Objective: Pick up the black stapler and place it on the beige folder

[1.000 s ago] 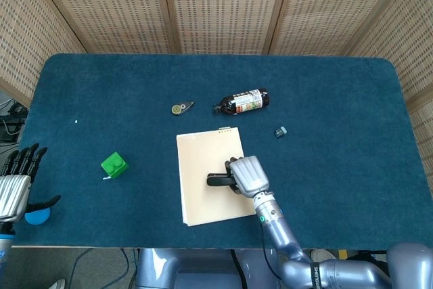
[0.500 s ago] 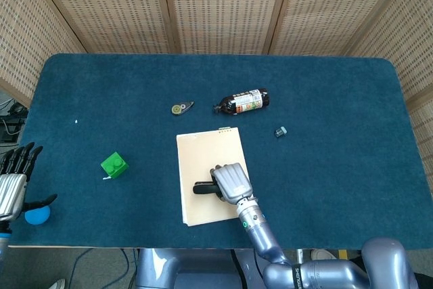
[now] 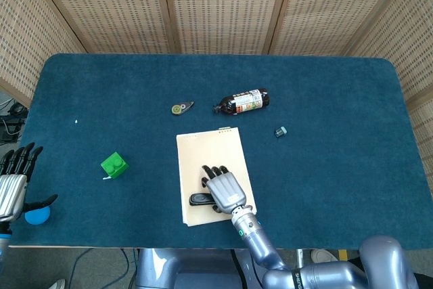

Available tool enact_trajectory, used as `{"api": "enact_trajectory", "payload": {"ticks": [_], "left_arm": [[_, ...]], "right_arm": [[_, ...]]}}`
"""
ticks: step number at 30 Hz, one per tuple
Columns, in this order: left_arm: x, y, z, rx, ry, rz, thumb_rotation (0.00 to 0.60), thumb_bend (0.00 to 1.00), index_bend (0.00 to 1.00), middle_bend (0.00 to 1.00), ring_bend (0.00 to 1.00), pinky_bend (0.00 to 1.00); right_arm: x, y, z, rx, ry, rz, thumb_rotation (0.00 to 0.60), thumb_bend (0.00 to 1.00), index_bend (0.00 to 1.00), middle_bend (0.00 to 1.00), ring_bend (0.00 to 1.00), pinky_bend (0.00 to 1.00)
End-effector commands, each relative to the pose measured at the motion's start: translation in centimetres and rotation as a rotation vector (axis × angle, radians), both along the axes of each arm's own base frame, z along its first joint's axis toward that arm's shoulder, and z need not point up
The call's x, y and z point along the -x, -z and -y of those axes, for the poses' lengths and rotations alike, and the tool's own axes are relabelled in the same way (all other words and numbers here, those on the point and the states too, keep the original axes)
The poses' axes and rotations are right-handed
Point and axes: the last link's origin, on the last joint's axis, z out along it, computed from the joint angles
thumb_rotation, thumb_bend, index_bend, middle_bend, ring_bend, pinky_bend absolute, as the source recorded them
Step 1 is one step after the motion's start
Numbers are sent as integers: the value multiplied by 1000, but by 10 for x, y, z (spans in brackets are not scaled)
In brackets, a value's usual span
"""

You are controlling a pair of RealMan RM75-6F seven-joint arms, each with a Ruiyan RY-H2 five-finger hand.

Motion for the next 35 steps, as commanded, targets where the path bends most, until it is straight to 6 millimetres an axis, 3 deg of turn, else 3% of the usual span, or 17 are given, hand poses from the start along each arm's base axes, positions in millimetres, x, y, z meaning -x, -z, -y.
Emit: {"api": "enact_trajectory", "payload": {"ticks": [1, 7, 13, 20, 22, 26, 35], "left_arm": [[0, 0, 0, 0, 1, 0, 600, 0, 0, 0, 0, 0], [0, -1, 0, -2, 0, 3, 600, 0, 0, 0, 0, 0], [0, 1, 0, 9, 3, 14, 600, 0, 0, 0, 0, 0], [-3, 3, 2, 19, 15, 9, 600, 0, 0, 0, 0, 0], [-4, 4, 2, 20, 17, 10, 600, 0, 0, 0, 0, 0], [-6, 5, 4, 21, 28, 8, 600, 0, 0, 0, 0, 0], [-7, 7, 4, 21, 48, 5, 600, 0, 0, 0, 0, 0]], "right_arm": [[2, -2, 1, 14, 0, -17, 600, 245, 237, 11, 12, 61], [16, -14, 7, 72, -7, -79, 600, 228, 155, 0, 0, 13], [59, -68, 11, 242, 2, -172, 600, 222, 101, 0, 0, 0], [101, -110, 1, 325, 9, -164, 600, 219, 91, 0, 0, 0], [114, -121, -4, 345, 14, -146, 600, 219, 87, 0, 0, 0], [162, -156, -27, 408, 45, -102, 600, 219, 83, 0, 0, 0], [214, -180, -56, 469, 27, -102, 600, 219, 68, 0, 0, 0]]}}
